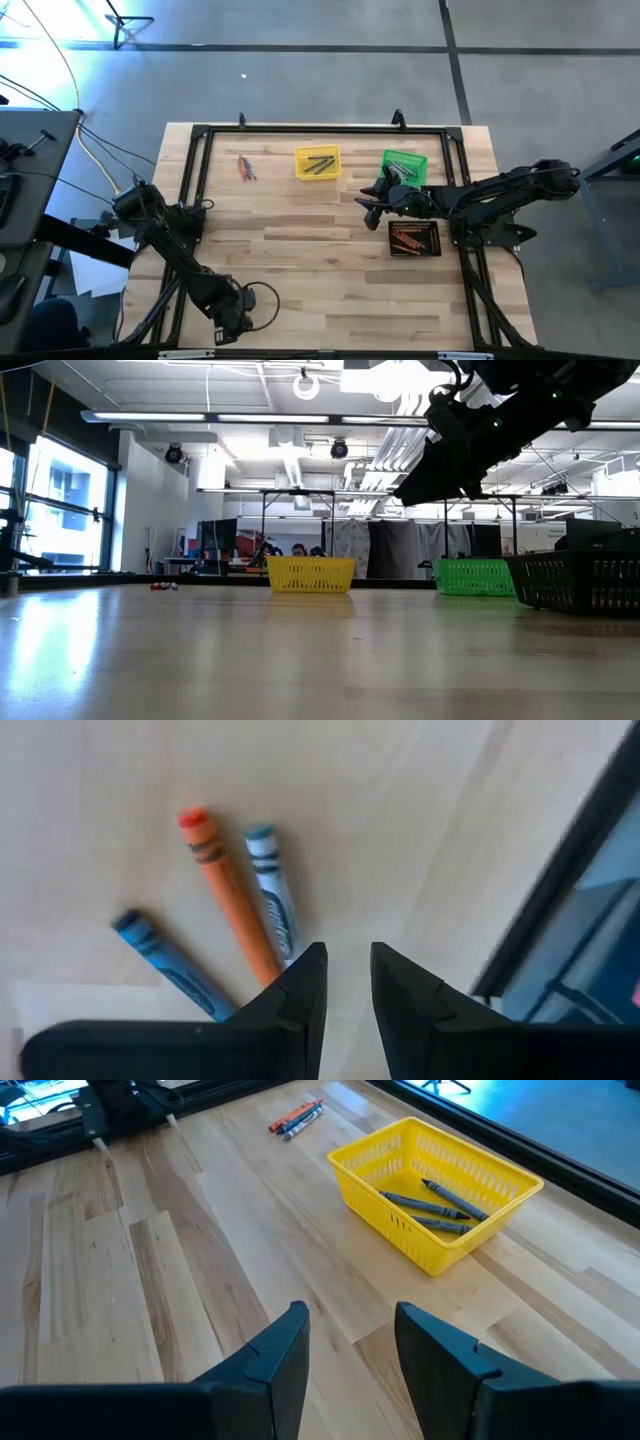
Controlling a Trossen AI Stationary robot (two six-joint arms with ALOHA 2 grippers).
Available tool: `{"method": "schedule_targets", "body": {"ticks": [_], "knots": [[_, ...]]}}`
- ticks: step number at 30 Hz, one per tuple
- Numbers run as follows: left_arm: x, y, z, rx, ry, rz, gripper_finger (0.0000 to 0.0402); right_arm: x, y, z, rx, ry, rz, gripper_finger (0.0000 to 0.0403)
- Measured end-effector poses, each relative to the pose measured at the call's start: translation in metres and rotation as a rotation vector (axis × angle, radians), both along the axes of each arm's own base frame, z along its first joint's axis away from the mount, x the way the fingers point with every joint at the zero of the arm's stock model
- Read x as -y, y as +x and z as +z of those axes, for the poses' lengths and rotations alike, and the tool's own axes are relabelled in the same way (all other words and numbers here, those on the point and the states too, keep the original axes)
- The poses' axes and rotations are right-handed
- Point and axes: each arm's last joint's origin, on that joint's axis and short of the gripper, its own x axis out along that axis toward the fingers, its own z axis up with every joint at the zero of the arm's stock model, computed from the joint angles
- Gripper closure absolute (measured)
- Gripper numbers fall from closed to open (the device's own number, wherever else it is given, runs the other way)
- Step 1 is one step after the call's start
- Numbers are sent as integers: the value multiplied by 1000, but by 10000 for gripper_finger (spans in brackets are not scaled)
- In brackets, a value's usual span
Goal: Sort crayons
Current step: Put the gray crayon into the green basket
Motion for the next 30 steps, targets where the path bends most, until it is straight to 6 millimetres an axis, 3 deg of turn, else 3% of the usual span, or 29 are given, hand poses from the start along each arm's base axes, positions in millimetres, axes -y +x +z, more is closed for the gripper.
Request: {"method": "schedule_targets", "body": {"ticks": [18,30], "knots": [[-5,2,-2,104,116,22,334,0,0,0,-3,-6,3,258],[-9,-3,-11,85,124,58,334,0,0,0,-5,-6,3,258]]}}
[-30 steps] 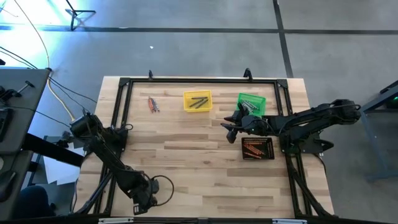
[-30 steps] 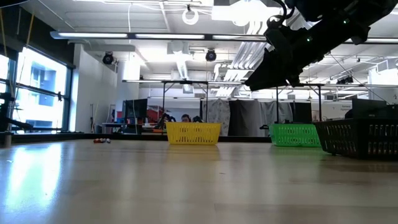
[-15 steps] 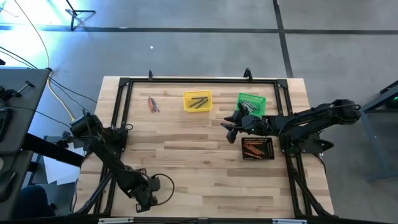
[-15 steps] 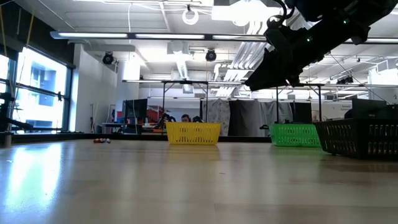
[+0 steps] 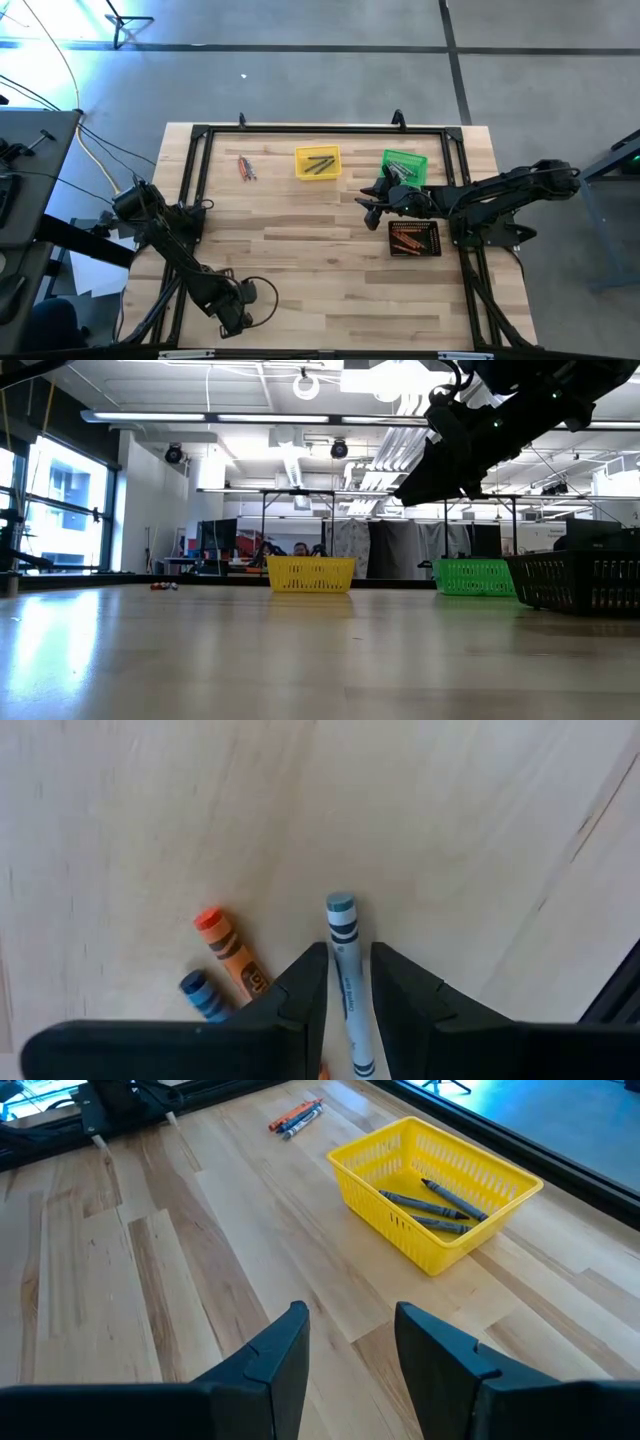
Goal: Sort crayons
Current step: Put the gray crayon into the green basket
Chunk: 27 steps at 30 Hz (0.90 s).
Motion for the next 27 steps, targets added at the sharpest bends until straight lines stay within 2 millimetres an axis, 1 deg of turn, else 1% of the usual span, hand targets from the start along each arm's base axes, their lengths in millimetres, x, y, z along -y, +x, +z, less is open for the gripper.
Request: {"method": "schedule_targets", "body": {"ticks": [4,9,13,18,23,27], "knots": [[2,2,-3,0,-16,28,345,0,0,0,0,0,0,258],[6,5,-12,-29,-35,75,393,0,0,0,-2,0,0,258],[5,10,-12,-36,-44,69,396,0,0,0,-3,1,0,258],[-1,23,1,-25,-28,-7,400,0,0,0,0,2,-1,258],[-14,44,17,107,17,-65,401,0,0,0,1,2,-1,258],[-28,65,29,195,52,-126,401,0,0,0,6,2,-1,258]]}}
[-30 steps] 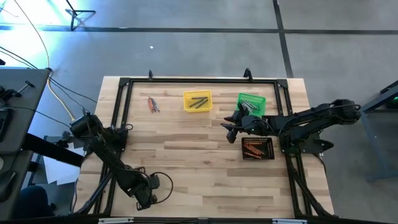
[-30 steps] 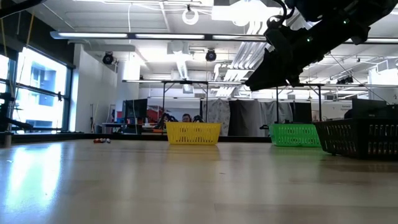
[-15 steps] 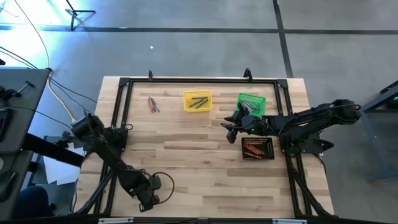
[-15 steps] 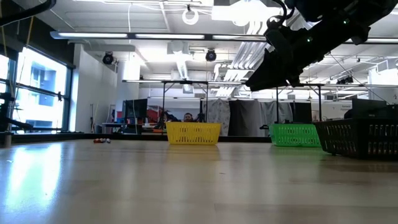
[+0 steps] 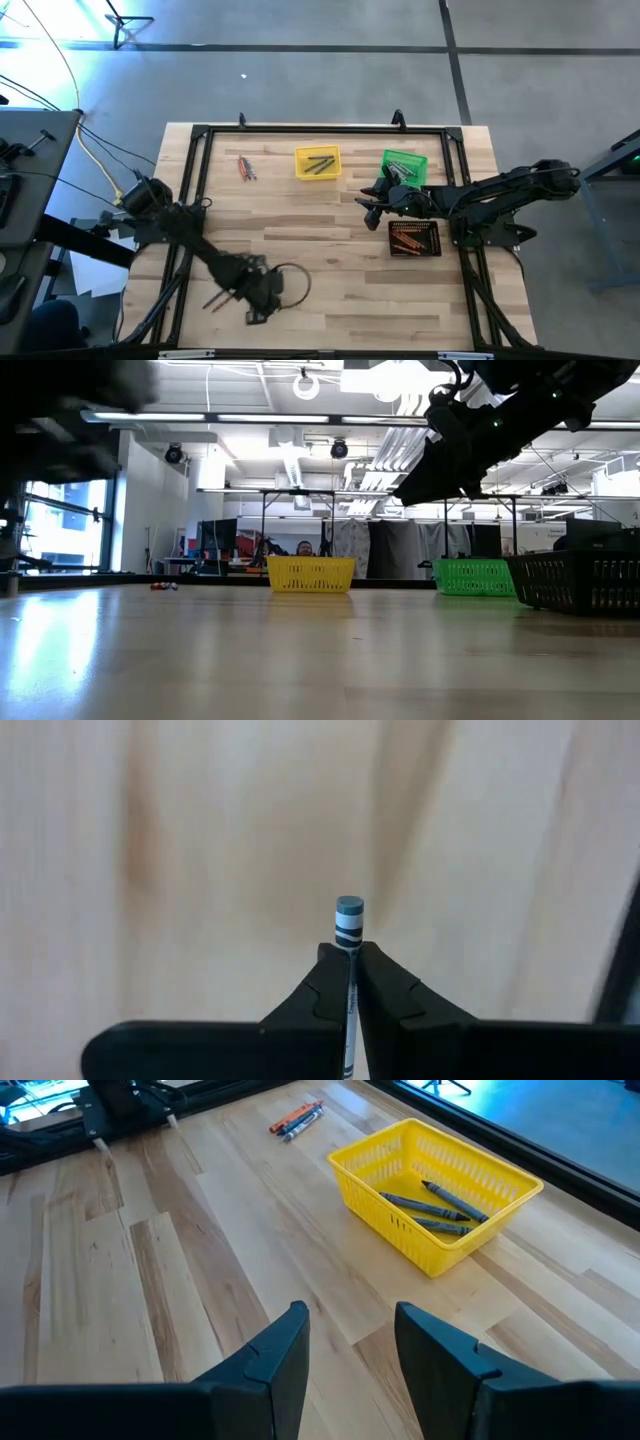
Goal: Sort crayons
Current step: Put the gray crayon into the green basket
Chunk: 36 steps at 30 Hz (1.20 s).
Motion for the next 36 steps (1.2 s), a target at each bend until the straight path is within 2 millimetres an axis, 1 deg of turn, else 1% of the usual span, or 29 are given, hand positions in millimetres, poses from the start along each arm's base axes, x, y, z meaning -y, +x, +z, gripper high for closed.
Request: {"method": "schedule_targets", "body": {"ticks": [2,4,6,9,11,14,16,19,21,24,27,29,31,34,36], "knots": [[-9,12,6,50,40,-34,401,0,0,0,0,1,2,258],[-22,21,12,104,116,-77,401,0,0,0,5,5,12,258],[-37,35,20,176,217,-80,401,-1,1,1,13,19,36,258],[-64,55,32,262,419,-74,401,-3,0,6,43,44,82,258],[-77,67,38,310,495,-110,401,-5,0,12,66,56,110,258],[-95,77,42,306,586,-200,401,-10,-2,21,108,54,146,258],[-112,85,47,295,657,-227,401,-14,-4,26,130,53,163,258],[-136,95,54,305,730,-181,401,-22,-8,32,161,58,194,258],[-148,105,62,372,755,-103,401,-27,-9,34,176,57,196,258],[-168,112,82,505,782,27,401,-36,-11,38,207,19,151,258],[-185,110,106,667,782,147,401,-43,-14,43,241,-15,115,258],[-191,103,121,810,781,199,401,-46,-16,43,243,-29,94,258],[-194,95,132,988,740,224,401,-47,-17,44,256,-32,67,258],[-197,79,135,1278,605,226,401,-49,-16,47,292,-48,27,258],[-200,70,129,1396,549,242,401,-50,-13,50,328,-71,22,258]]}}
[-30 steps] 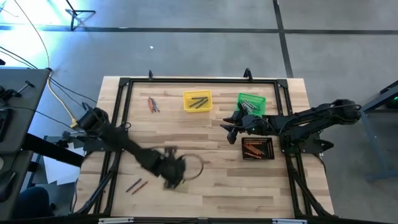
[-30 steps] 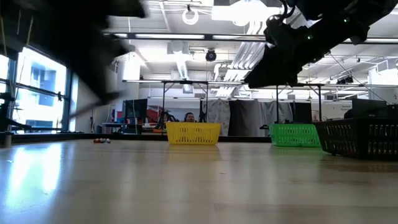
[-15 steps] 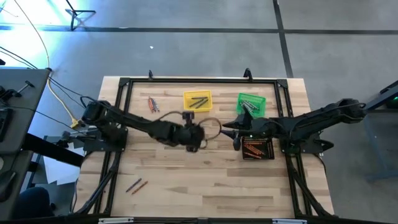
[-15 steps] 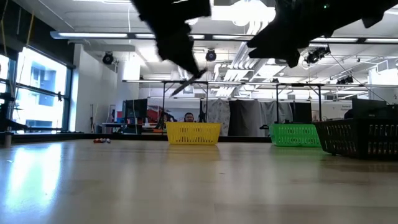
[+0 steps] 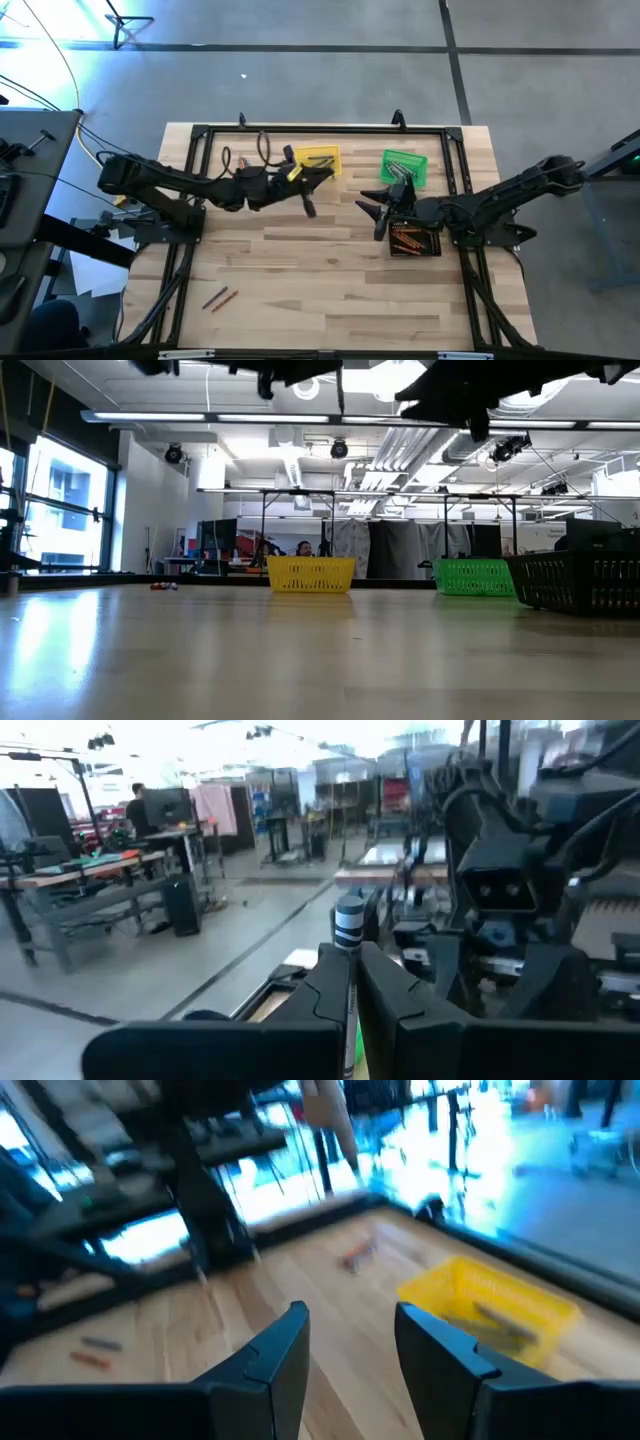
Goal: Sort crayons
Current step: Put the gray crayon into the green basket
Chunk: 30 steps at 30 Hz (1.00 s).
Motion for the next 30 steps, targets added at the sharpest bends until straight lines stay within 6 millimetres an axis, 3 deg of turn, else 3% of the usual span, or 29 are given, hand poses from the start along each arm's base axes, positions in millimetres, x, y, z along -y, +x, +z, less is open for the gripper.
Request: {"method": "schedule_targets", "body": {"ticks": [5,13,23,30], "knots": [[-3,-9,-20,51,-70,-4,401,-2,7,13,133,-66,22,258],[10,-9,-17,106,-116,-104,401,1,25,5,212,-92,42,250],[17,-8,-21,93,-166,-147,401,-1,49,19,71,-187,50,209],[21,-4,-27,82,-171,-170,401,-1,57,33,-39,-198,40,203]]}}
